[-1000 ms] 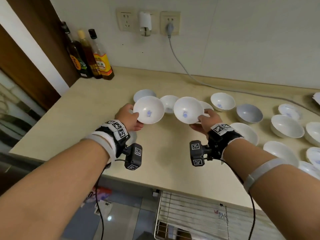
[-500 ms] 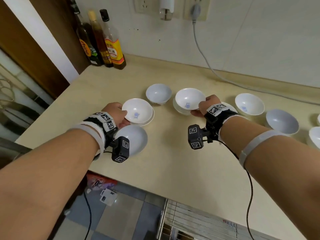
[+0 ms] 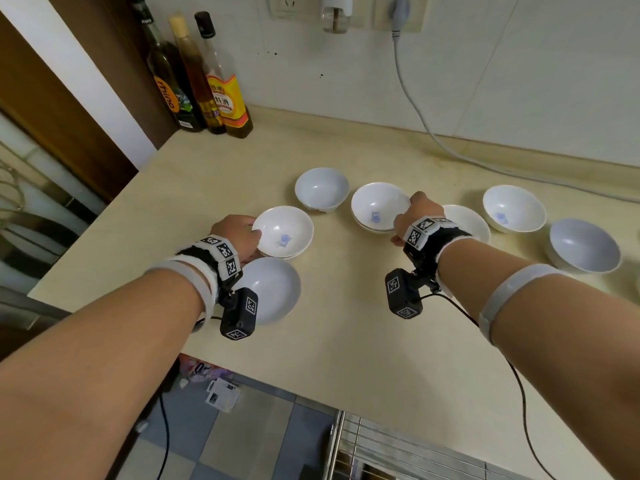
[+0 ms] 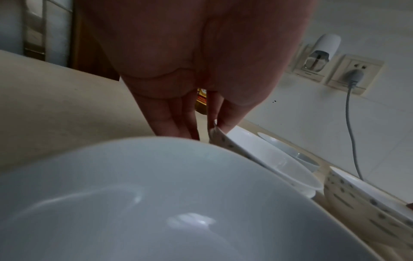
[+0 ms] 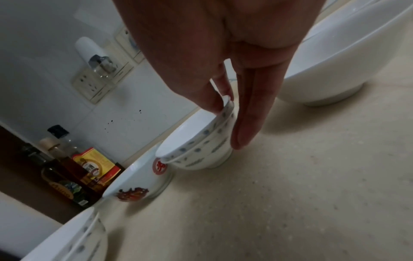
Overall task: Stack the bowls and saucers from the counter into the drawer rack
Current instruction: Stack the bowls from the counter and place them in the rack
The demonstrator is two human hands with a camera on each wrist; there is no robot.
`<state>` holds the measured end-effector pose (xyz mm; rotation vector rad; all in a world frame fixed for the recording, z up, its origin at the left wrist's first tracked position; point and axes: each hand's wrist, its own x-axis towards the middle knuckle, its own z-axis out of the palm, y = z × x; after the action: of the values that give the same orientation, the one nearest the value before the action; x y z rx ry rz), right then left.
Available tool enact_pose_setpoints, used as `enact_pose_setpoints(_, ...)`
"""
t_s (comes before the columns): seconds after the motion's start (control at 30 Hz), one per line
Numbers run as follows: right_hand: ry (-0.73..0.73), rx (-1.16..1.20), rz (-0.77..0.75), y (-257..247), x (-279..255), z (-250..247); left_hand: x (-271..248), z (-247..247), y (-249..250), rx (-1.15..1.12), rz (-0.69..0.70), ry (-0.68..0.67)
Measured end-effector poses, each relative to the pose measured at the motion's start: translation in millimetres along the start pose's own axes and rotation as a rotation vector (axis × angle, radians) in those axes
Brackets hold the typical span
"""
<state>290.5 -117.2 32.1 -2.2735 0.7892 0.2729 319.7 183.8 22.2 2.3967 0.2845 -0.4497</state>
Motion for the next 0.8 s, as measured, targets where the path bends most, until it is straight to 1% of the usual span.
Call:
enact_pose_setpoints(0.1, -0.011, -0.026, -0.001, -1.2, 10.6, 8.3, 3.0, 1.8, 3.8, -0.051, -0.009, 0.022)
enact_pose_setpoints(0.17, -0.012, 0.011, 0.024, -2.3, 14.1, 11.3, 4.8, 2.9, 8.9, -0.078, -0.008, 0.021)
enact_pose_setpoints(0.3, -0.037, 0.127, 0.049, -6.7, 1.5, 6.3, 5.7, 5.2, 19.5, -0.053, 0.046, -0.011)
enact_pose_setpoints(0.4, -0.008, 0.294, 0.084, -7.8, -9.3, -4.4, 2.1, 7.3, 30.7, 0.037, 0.12, -0.048)
enact_pose_setpoints(0.47, -0.001, 0.396, 0.09, -6.6, -12.2, -15.9, -4.3, 10.6, 43.5, 0.063, 0.168, -0.084)
enact_pose_setpoints(0.57, 0.011, 0.525, 0.084, -6.6, -23.7, -38.6, -14.8, 22.3, 62.7, 0.044, 0.207, -0.157)
enact_pose_setpoints(0.67, -0.015, 0.508, 0.067, -1.4, -41.1, -57.6, -28.5, 42.0, 78.1, 0.034, 0.227, -0.216)
enact_pose_setpoints(0.8, -0.108, 0.495, 0.095, 14.3, -66.1, -64.1, -43.0, 70.5, 85.2, 0.017, 0.224, -0.304)
